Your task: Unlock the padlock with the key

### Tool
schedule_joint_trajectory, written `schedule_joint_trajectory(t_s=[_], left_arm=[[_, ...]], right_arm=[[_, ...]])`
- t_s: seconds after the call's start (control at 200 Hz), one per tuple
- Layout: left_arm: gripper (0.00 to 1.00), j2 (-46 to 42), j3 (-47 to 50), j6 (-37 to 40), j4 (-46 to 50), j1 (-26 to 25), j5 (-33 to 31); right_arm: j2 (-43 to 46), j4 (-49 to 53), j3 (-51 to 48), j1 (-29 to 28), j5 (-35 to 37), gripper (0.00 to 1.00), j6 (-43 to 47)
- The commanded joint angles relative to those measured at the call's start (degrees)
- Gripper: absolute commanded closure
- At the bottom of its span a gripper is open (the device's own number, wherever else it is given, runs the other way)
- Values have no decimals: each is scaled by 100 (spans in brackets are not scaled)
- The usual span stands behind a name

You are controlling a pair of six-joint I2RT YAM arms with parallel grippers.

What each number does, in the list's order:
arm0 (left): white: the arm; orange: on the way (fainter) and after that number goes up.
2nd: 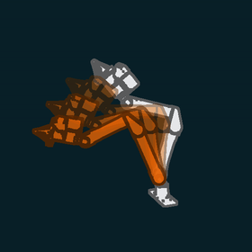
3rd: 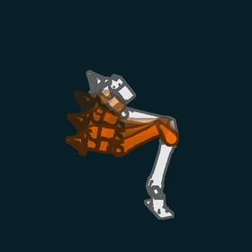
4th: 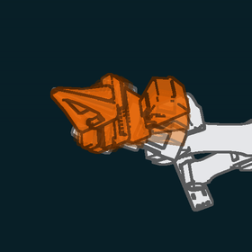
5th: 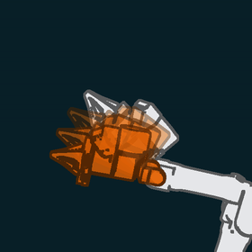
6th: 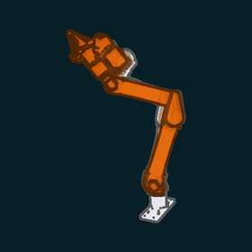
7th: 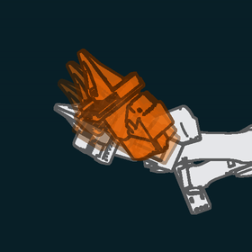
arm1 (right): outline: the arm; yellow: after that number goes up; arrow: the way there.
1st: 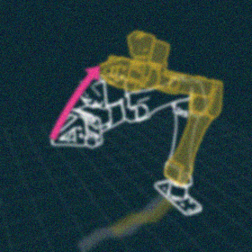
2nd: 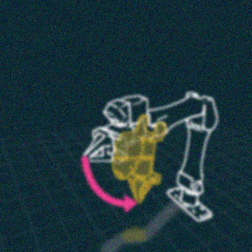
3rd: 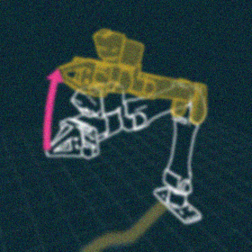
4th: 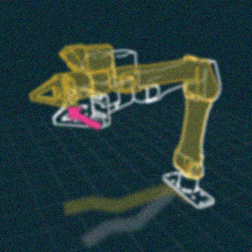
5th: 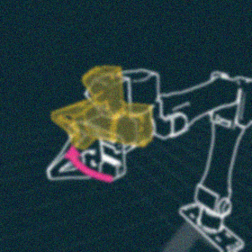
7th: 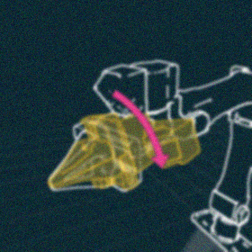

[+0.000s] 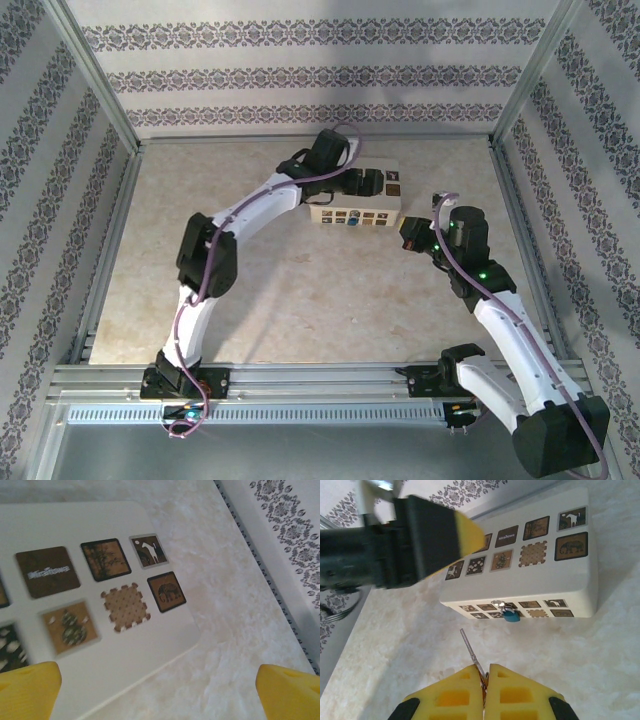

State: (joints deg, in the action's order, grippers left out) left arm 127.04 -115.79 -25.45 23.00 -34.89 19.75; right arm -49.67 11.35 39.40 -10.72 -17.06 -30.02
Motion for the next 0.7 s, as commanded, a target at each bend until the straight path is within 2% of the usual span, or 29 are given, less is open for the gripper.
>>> schedule_joint_trajectory(t_s=[0.0, 0.145, 0.35, 0.52, 0.695], left_arm=[[0, 635, -874, 404, 785, -111, 140], [1, 1334, -1929, 599, 1280, -218, 160], [1, 1508, -2056, 718, 1439, -316, 205], [1, 1377, -1691, 1001, 1718, -369, 283], [1, 625, -308, 1133, 1208, -387, 198]], right_arm=[[154, 169, 130, 69, 161, 100, 81], [237, 261, 123, 97, 185, 100, 94], [335, 384, 130, 137, 228, 100, 147], [314, 481, 172, 193, 188, 100, 205], [192, 556, 209, 254, 65, 100, 224]])
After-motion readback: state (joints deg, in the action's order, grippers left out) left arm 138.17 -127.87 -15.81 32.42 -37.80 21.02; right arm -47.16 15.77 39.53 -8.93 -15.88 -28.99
